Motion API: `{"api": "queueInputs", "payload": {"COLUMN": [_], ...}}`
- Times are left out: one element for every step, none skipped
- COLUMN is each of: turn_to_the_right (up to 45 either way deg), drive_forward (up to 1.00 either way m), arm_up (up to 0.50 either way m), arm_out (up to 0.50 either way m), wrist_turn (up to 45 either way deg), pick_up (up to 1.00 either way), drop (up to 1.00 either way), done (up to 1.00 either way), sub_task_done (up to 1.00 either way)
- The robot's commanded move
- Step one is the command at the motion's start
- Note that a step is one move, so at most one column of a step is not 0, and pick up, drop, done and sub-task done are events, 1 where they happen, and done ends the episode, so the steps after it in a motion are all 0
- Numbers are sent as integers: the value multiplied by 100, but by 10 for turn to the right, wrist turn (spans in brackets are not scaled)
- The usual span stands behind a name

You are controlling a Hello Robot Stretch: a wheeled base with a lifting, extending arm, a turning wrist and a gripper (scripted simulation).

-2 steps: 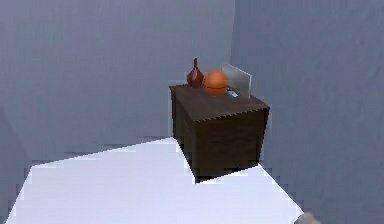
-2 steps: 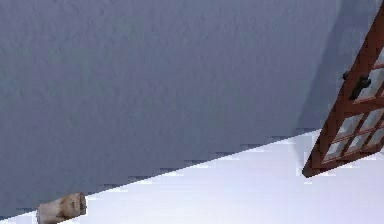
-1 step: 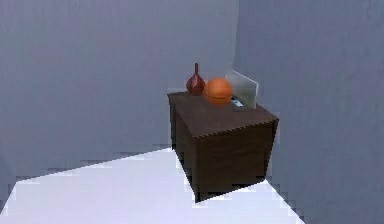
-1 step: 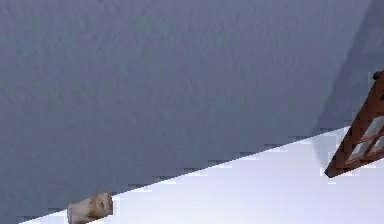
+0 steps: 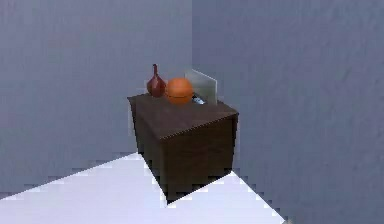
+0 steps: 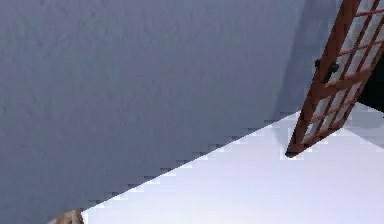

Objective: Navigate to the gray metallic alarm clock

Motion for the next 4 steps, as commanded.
{"api": "queueInputs", "payload": {"turn_to_the_right": [0,-30,0,0], "drive_forward": [75,0,100,0], "arm_up": [0,0,0,0], "arm_out": [0,0,0,0], "wrist_turn": [0,0,0,0], "pick_up": [0,0,0,0], "drop": [0,0,0,0], "done": [0,0,0,100], "sub_task_done": [0,0,0,0]}}
